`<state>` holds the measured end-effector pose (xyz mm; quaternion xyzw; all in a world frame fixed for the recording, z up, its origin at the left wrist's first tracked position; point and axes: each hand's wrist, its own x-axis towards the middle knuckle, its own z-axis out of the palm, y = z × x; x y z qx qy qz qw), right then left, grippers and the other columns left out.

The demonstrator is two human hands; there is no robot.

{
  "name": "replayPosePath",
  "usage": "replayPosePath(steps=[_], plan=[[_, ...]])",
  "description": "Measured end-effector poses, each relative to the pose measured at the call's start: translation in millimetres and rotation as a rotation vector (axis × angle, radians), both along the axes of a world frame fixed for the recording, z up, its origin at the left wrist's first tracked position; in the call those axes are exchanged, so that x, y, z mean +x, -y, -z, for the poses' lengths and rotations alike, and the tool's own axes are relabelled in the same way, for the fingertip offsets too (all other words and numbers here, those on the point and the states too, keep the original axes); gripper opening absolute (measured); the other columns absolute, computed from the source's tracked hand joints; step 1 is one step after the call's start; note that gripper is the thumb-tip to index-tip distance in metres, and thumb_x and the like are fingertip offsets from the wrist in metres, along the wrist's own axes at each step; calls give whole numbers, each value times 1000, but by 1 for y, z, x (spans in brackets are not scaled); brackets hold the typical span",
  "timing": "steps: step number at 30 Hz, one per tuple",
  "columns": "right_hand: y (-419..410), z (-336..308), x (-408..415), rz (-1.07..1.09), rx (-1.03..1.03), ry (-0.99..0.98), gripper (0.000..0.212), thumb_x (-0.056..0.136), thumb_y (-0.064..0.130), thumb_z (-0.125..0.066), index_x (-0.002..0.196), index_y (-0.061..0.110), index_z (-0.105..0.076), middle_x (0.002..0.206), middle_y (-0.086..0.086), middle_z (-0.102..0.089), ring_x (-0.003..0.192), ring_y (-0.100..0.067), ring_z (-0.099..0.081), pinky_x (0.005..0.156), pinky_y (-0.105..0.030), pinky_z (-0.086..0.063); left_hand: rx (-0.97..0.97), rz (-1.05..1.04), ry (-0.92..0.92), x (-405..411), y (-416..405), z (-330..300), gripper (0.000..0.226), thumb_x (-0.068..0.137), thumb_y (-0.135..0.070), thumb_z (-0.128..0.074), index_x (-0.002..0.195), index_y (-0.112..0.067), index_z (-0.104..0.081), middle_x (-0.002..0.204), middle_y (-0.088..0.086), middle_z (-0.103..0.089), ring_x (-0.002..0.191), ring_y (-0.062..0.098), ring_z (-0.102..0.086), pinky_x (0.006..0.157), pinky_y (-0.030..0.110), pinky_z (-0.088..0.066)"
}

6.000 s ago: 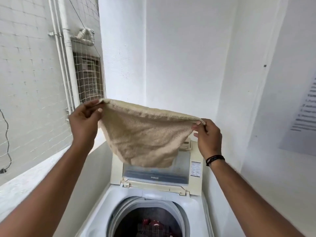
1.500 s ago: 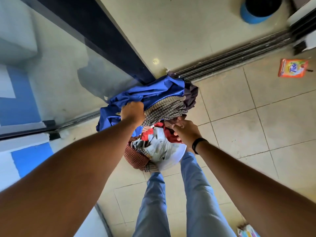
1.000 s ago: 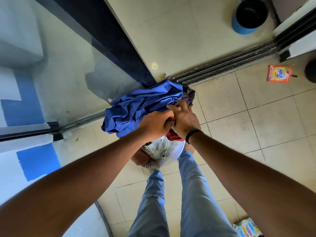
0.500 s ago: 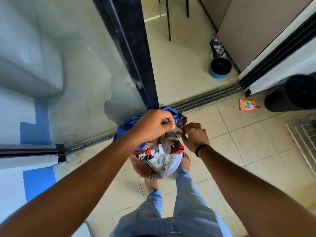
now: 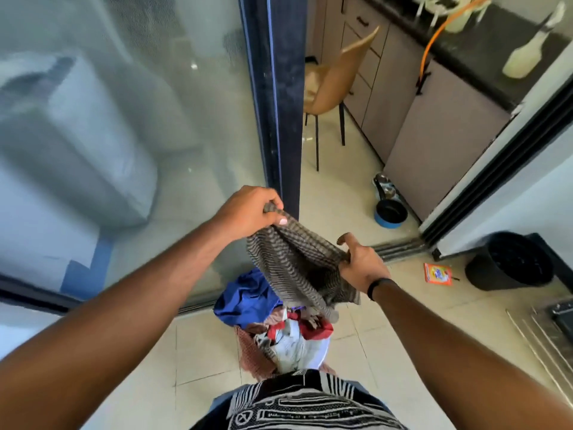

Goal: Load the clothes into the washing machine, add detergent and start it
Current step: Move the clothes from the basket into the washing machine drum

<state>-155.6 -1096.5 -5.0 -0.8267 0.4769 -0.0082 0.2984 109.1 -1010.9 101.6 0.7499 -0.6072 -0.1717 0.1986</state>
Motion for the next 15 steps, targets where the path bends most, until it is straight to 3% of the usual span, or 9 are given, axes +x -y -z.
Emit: replayPosePath(steps=[3,5,8,11,12,15], plan=[[27,-9,-6,-11,-97,-8,16,92,23,-47,103,17,-58,97,-17,-68,90,-39,-63,69,-39,-50,159,26,187,6,3,1,22,83,-41,-78,94,-22,-74,82,-10,-63,80,14,-61,70,31,-46],[44,-18,-9,-38,-123,26,16,93,29,-45,84,18,-53,84,-14,-64,81,-38,-60,63,-38,-43,288,34,251,8,1,7,22,88,-41,-73,96,-20,-73,82,-7,-61,80,15,-59,68,29,-42],[68,-32,-8,-170,-159,-3,33,94,49,-46,77,21,-47,74,-8,-60,72,-33,-56,58,-37,-41,486,-7,244,18,-9,19,22,93,-37,-68,92,-16,-70,79,0,-63,77,19,-60,63,28,-39],[86,-48,6,-415,-244,-134,56,83,80,-44,81,24,-48,73,-2,-57,69,-26,-53,59,-35,-41,504,-115,300,27,-23,26,19,95,-39,-61,83,-24,-60,82,0,-60,83,23,-59,68,28,-40],[92,-52,14,-493,-274,-185,60,79,83,-47,84,24,-49,76,-2,-59,73,-26,-55,61,-35,-42,475,-170,313,29,-29,26,18,96,-39,-58,84,-25,-58,83,-1,-58,82,22,-56,69,29,-41],[107,-56,44,-653,-366,-216,34,84,53,-58,90,23,-44,92,-11,-68,88,-33,-63,69,-37,-46,372,-378,264,40,-54,26,18,99,-34,-52,93,-20,-62,86,0,-64,80,23,-61,71,33,-50]])
